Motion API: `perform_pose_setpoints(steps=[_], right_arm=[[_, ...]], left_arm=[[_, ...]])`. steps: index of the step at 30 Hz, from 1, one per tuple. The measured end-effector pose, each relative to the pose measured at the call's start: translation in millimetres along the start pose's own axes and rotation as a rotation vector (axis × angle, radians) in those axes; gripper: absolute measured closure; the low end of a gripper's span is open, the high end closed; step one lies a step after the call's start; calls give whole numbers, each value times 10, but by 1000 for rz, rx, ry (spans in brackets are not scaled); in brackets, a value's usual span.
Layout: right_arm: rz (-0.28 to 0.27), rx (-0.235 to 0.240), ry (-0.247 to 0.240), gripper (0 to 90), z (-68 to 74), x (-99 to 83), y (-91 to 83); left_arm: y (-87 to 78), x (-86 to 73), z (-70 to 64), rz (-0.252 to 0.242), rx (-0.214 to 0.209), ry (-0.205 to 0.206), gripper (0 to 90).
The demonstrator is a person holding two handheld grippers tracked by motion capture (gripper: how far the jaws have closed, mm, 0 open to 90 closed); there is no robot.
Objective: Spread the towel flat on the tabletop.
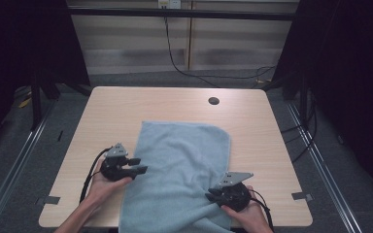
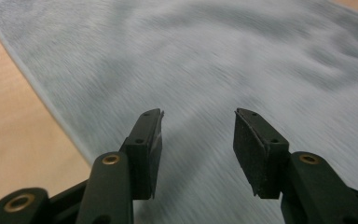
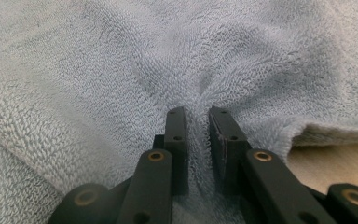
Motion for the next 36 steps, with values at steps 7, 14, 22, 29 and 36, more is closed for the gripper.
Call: perform_pose_setpoints(steps=[7, 14, 22, 29, 36], right_arm=[[-7, 19, 29, 780, 76, -74, -55], [13, 61, 8, 725, 394, -184, -96], [-86, 12, 25, 582, 25, 176, -271], [-102, -109, 141, 521, -920, 584, -150], [-84, -219, 187, 460, -1506, 832, 70]], left_arm=[[77, -110, -63, 46, 40, 98, 591], [-237, -369, -355, 71, -35, 94, 690], [-227, -194, -163, 17, -50, 28, 576], [78, -104, 13, 36, -22, 13, 646], [66, -124, 18, 27, -34, -1, 634]])
Point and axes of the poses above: each handheld gripper's, and its own axes: y roughly forward along the jaws, x roughly out of its top, z roughly to its left, the point moved 4 cm from there along y, roughly forward along the jaws, and after that the axes turned 7 degrees about x, right-handed, at the moved point
